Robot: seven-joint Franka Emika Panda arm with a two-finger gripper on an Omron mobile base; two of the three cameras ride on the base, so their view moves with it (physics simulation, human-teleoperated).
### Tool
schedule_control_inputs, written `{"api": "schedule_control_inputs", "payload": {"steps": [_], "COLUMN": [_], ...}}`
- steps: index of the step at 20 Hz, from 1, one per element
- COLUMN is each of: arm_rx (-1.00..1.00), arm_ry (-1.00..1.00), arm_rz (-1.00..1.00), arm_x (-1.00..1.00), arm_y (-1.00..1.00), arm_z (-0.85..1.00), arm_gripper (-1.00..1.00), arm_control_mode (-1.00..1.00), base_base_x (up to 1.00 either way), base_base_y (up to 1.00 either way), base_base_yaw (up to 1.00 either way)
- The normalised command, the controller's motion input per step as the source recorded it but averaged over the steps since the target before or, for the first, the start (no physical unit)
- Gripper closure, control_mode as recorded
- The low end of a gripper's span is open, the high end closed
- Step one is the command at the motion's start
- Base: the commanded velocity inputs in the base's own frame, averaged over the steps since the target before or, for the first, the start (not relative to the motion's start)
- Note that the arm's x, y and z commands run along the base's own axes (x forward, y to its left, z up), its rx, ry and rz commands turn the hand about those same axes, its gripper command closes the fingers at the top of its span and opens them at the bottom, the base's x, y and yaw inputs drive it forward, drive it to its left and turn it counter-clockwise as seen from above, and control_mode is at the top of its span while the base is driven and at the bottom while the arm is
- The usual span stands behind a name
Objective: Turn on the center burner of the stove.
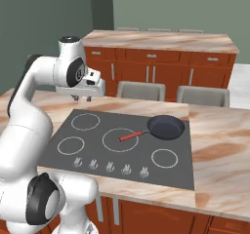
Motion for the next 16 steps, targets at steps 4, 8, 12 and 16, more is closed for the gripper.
{"api": "schedule_control_inputs", "payload": {"steps": [4,8,12,16], "arm_rx": [0.0,0.0,0.0,0.01], "arm_ry": [0.02,0.24,0.17,0.12], "arm_rz": [-0.01,-0.01,0.0,0.0], "arm_x": [-0.14,-0.38,-0.18,0.0], "arm_y": [-0.26,-0.73,-0.5,-0.29], "arm_z": [-0.11,-0.35,-0.72,-0.91], "arm_gripper": [-1.0,-1.0,-1.0,-1.0], "arm_control_mode": [-1.0,-1.0,-1.0,-1.0], "base_base_x": [0.0,0.0,0.0,0.0], "base_base_y": [0.0,0.0,0.0,0.0], "base_base_yaw": [0.0,0.0,0.0,0.0]}}
